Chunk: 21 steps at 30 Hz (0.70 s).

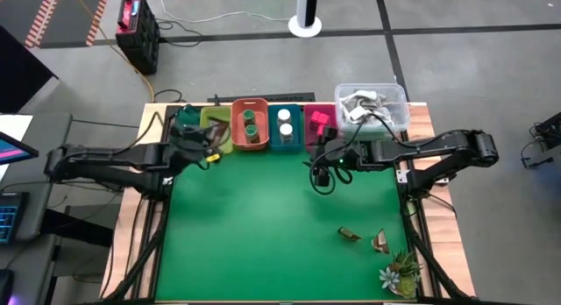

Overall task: Sort spices by type
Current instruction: Put the top left orange spice pack into the yellow bin

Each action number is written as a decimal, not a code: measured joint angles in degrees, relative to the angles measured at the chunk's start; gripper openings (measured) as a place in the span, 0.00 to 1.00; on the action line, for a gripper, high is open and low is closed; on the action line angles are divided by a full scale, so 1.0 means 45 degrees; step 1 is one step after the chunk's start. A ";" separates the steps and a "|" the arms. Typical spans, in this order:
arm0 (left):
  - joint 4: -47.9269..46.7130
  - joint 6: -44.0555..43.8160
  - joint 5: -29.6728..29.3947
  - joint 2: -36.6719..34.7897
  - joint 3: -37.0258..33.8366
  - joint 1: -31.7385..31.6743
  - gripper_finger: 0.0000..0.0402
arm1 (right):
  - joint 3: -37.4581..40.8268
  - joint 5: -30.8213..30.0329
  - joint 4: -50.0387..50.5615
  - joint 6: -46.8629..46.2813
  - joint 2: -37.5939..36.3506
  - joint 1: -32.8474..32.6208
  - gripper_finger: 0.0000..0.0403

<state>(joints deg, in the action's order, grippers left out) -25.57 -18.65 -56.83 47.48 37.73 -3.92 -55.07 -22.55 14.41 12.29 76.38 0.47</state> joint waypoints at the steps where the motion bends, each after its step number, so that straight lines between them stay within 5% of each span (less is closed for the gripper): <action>1: 0.0834 0.0541 -0.0524 -0.0104 -0.0244 -0.0102 0.00 | 0.0000 0.0000 -0.0005 0.0005 0.0000 0.0000 0.74; 7: 0.7517 0.3590 -0.0824 0.0140 -0.2813 -0.1124 0.00 | 0.0000 0.0002 0.0005 0.0039 0.0000 0.0000 0.74; 12: 1.2258 0.4190 -0.0800 0.0616 -0.4672 -0.2617 0.00 | 0.0000 0.0010 0.0034 0.0039 0.0000 -0.0029 0.74; 21: 1.4220 0.1954 0.0865 0.2359 -0.5677 -0.4630 0.00 | 0.0000 0.0015 0.0019 0.0053 0.0000 -0.0029 0.74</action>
<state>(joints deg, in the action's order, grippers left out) 38.42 -9.85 -52.93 58.10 12.19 -24.75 -55.07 -22.48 14.50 12.53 76.38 0.34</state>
